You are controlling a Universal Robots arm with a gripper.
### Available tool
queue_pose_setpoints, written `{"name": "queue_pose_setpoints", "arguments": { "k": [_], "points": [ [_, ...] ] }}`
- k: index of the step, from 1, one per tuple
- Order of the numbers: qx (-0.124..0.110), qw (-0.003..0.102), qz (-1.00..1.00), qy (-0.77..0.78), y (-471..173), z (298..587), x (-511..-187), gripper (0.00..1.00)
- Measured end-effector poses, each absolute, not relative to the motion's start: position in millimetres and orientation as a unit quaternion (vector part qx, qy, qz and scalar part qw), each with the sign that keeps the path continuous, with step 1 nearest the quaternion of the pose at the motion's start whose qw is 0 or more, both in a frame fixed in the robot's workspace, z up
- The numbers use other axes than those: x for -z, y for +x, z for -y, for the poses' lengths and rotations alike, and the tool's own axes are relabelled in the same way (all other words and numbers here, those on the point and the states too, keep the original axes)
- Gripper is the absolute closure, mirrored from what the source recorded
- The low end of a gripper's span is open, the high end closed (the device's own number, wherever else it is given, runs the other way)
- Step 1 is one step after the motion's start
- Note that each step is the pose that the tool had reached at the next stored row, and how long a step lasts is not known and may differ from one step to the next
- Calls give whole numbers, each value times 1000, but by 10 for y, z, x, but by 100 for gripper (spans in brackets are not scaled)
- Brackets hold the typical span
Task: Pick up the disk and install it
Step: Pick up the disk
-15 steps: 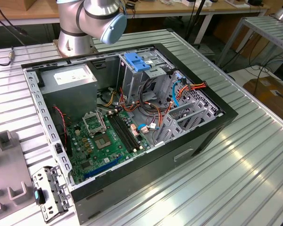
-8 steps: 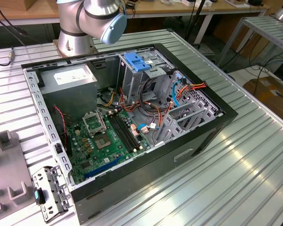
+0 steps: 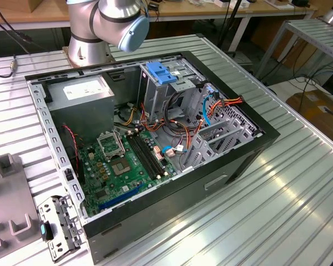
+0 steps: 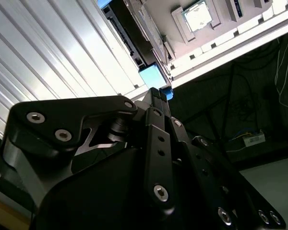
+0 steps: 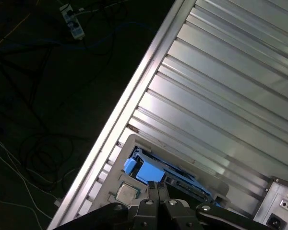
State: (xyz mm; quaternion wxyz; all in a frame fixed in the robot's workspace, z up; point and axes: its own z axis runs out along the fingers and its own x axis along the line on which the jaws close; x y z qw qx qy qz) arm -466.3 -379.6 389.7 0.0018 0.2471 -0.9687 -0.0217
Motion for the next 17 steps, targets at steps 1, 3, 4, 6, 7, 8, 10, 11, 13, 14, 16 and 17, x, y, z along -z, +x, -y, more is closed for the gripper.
{"name": "queue_pose_setpoints", "arguments": {
  "k": [1,3,4,6,7,8,10,11,13,14,16,17],
  "points": [
    [22,2,969,248,-4663,3796,-3897,89],
    [22,2,969,248,-4663,3796,-3897,89],
    [22,2,969,248,-4663,3796,-3897,89],
    [22,2,969,248,-4663,3796,-3897,89],
    [22,2,969,248,-4663,3796,-3897,89],
    [22,2,969,248,-4663,3796,-3897,89],
    [22,2,969,248,-4663,3796,-3897,89],
    [22,2,969,248,-4663,3796,-3897,89],
    [22,2,967,253,-4663,3796,-3896,89],
    [22,2,966,258,-4663,3795,-3896,89],
    [22,3,957,288,-4663,3796,-3890,89],
    [22,3,955,294,-4663,3796,-3885,89]
  ]
}}
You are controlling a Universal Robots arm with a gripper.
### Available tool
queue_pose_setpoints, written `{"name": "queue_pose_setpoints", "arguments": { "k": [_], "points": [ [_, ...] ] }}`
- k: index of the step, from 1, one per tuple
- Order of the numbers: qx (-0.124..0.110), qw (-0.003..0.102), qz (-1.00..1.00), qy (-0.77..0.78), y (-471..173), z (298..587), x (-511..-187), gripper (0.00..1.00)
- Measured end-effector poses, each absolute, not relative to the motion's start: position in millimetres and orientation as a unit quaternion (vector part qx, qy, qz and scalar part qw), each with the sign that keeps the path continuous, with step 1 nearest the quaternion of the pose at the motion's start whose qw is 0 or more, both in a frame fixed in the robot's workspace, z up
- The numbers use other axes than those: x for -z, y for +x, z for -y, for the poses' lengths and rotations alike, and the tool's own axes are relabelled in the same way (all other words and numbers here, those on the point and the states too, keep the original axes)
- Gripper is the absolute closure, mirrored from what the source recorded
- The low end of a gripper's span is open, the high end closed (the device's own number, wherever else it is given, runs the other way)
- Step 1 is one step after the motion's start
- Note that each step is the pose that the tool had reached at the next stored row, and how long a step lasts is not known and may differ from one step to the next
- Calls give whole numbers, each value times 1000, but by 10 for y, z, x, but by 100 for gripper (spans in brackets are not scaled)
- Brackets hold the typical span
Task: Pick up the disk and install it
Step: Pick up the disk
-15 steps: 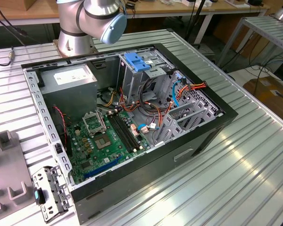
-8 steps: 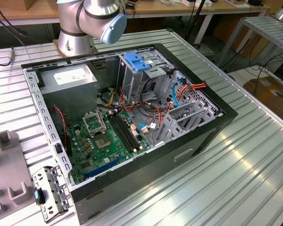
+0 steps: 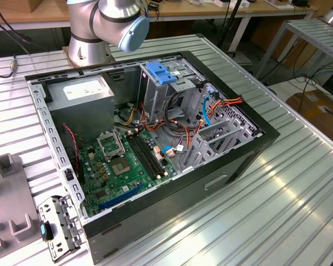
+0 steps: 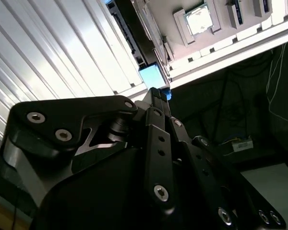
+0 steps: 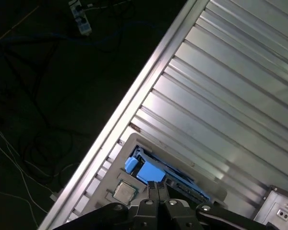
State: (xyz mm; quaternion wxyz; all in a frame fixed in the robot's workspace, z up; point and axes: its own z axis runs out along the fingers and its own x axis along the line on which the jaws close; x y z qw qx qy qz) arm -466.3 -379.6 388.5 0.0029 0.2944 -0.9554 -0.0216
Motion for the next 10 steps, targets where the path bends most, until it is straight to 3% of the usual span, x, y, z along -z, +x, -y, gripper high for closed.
{"name": "queue_pose_setpoints", "arguments": {
  "k": [7,9,10],
  "points": [
    [21,4,930,366,-4663,3796,-3796,89],
    [21,5,914,405,-4663,3796,-3749,76],
    [21,6,909,416,-4663,3796,-3736,76]
  ]
}}
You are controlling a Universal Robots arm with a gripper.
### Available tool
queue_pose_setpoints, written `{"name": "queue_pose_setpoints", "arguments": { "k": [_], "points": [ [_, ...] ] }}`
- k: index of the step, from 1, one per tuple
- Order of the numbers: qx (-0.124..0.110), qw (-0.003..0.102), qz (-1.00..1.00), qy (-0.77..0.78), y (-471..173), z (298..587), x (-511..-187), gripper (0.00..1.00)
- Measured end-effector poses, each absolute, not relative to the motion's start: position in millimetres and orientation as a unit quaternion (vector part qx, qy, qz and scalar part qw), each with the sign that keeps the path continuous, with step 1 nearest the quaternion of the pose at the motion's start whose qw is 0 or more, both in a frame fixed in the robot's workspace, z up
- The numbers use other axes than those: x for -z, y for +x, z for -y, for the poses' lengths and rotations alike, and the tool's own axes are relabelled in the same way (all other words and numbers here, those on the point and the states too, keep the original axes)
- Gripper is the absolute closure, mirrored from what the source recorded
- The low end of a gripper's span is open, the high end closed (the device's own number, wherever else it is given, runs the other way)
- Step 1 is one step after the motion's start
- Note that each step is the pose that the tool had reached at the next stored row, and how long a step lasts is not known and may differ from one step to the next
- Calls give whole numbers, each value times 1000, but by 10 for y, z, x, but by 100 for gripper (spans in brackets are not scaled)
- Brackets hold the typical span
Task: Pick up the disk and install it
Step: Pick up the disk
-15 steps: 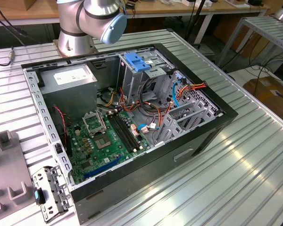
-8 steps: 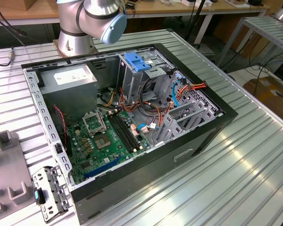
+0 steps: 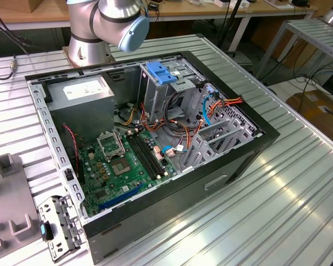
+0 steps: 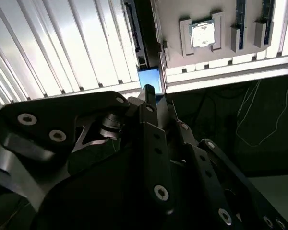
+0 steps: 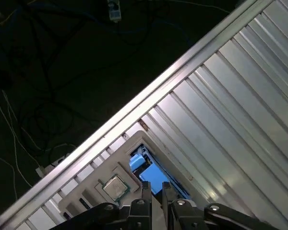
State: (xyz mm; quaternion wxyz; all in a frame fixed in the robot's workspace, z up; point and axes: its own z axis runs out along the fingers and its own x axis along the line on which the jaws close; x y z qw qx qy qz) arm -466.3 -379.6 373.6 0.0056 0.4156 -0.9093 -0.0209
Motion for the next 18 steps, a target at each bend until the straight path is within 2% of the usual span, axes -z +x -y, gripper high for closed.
{"name": "queue_pose_setpoints", "arguments": {
  "k": [3,4,9,10,15,16,18],
  "points": [
    [21,6,896,443,-4663,3796,-3700,75],
    [21,6,891,453,-4663,3796,-3686,69],
    [20,7,866,499,-4663,3796,-3634,67],
    [20,7,861,507,-4662,3796,-3624,61],
    [19,8,833,553,-4663,3796,-3579,60],
    [19,8,827,562,-4663,3796,-3565,53],
    [18,8,815,579,-4663,3796,-3549,53]
  ]
}}
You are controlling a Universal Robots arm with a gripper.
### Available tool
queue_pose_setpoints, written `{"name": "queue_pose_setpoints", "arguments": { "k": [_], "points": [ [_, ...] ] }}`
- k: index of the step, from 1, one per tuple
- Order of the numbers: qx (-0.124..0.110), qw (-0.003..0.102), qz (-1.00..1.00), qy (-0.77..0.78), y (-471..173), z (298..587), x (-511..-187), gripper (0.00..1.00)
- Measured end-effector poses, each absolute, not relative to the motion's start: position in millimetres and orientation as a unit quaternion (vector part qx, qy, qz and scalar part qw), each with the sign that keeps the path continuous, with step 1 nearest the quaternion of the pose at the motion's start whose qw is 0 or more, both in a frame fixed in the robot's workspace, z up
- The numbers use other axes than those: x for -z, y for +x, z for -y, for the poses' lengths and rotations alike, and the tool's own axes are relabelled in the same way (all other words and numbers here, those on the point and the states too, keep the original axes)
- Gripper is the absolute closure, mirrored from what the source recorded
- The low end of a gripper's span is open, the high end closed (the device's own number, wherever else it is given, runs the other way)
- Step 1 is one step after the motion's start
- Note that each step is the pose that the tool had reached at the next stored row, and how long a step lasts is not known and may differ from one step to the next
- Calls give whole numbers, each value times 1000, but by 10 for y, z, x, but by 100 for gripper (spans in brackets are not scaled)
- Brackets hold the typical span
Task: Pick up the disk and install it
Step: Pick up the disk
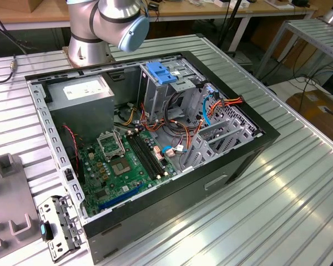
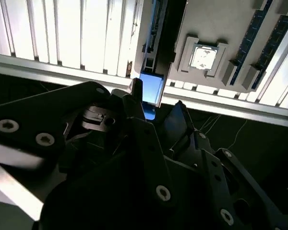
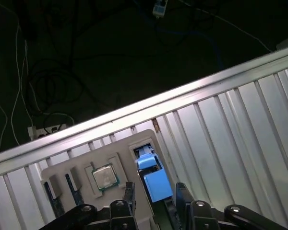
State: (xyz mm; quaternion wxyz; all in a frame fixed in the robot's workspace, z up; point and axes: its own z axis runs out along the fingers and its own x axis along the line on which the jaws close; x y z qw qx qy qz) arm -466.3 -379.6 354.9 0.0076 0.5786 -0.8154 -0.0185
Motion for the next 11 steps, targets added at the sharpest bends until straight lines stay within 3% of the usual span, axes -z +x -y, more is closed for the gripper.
{"name": "queue_pose_setpoints", "arguments": {
  "k": [5,7,11],
  "points": [
    [17,7,787,617,-4663,3796,-3508,52],
    [16,7,774,632,-4663,3796,-3488,40],
    [16,7,756,654,-4663,3796,-3449,40]
  ]
}}
